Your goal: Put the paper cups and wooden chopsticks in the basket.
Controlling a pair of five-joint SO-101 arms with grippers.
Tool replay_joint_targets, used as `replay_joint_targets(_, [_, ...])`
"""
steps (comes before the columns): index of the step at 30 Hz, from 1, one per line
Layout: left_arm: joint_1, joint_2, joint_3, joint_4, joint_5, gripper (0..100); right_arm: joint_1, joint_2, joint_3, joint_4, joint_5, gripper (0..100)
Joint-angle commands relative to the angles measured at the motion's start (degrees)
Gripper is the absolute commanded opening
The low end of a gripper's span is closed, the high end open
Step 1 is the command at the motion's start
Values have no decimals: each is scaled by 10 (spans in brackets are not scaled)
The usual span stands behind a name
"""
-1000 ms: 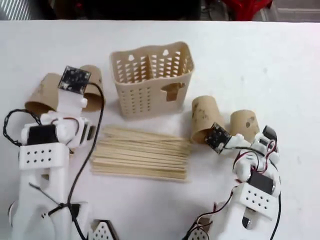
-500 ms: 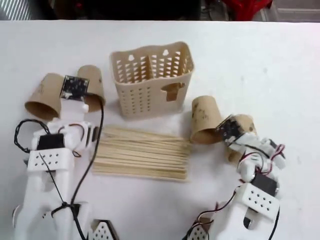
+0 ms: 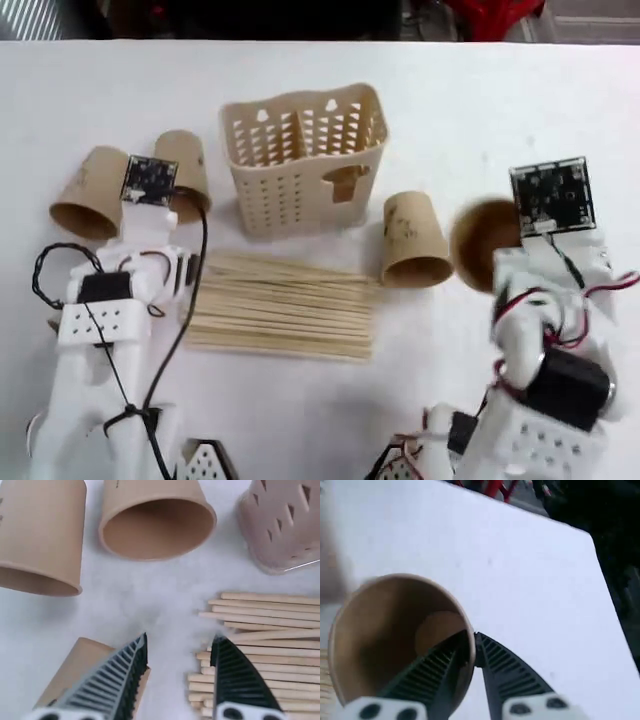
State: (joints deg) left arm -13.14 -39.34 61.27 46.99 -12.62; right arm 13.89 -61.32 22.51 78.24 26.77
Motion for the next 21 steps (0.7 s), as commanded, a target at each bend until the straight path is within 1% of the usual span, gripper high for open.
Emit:
replay_joint_targets(1, [-3,-17,16,-46,29,215,-126,85,-156,35,-113,16])
replay_joint_targets(5, [-2,-17,33,-69,28,215,-215,240,-287,36,-201,16])
replay_joint_targets(8, [-2,-17,33,-69,28,215,-255,354,-402,33,-236,16])
replay_joint_targets(11, [-1,-17,33,-69,28,215,-279,458,-520,31,-257,16])
replay_joint_targets(15, [-1,-17,33,-69,28,215,-286,581,-633,43,-263,16])
replay_joint_targets(21, [-1,-16,33,-69,28,215,-284,707,-715,34,-265,16])
